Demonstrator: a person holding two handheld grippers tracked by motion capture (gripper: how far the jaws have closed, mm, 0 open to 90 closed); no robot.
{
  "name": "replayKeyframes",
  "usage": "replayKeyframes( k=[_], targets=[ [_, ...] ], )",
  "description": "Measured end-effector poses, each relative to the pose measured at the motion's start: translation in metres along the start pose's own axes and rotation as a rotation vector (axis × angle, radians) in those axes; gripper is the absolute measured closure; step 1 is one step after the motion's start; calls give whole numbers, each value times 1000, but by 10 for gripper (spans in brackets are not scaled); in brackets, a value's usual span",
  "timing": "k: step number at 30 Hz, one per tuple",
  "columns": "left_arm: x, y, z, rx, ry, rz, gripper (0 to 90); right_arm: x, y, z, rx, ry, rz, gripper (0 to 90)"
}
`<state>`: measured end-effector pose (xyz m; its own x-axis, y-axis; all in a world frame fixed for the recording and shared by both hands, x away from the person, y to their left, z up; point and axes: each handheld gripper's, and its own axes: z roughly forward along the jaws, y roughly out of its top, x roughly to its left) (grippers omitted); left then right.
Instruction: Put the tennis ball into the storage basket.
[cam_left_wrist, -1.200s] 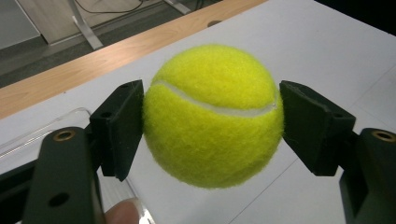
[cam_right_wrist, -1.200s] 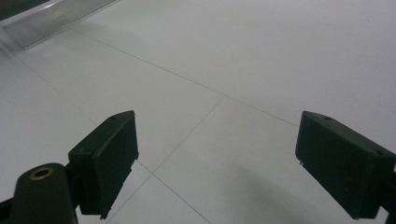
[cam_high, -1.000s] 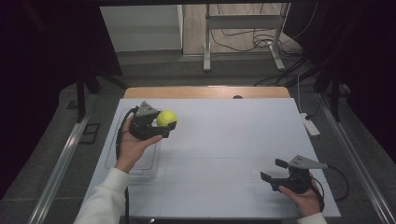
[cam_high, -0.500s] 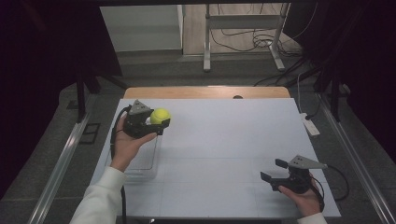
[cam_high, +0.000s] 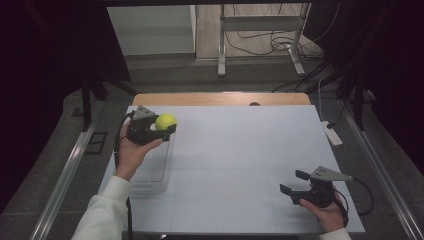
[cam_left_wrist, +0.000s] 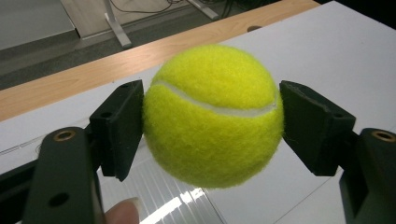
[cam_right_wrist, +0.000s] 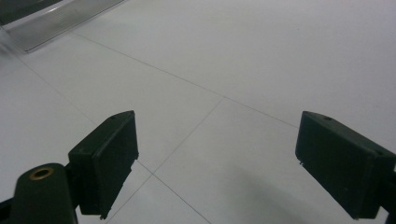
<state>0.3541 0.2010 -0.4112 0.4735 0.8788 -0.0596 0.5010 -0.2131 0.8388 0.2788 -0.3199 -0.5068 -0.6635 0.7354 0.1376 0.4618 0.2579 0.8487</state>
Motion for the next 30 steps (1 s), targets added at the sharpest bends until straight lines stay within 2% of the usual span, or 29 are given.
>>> replayKeyframes(
  k=[4, 7, 15, 30],
  targets=[
    [2, 1, -1, 5, 7, 15, 263, -1, -2, -3, -6, -4, 19, 131],
    [4, -2, -1, 7, 23, 36, 262, -1, -1, -4, -11, -4, 15, 132],
    [18, -10, 4, 31, 48, -16, 262, -1, -1, -3, -17, 1, 18, 132],
    [33, -8, 5, 42, 96, -61, 262, -3, -1, -4, -15, -6, 23, 132]
  ],
)
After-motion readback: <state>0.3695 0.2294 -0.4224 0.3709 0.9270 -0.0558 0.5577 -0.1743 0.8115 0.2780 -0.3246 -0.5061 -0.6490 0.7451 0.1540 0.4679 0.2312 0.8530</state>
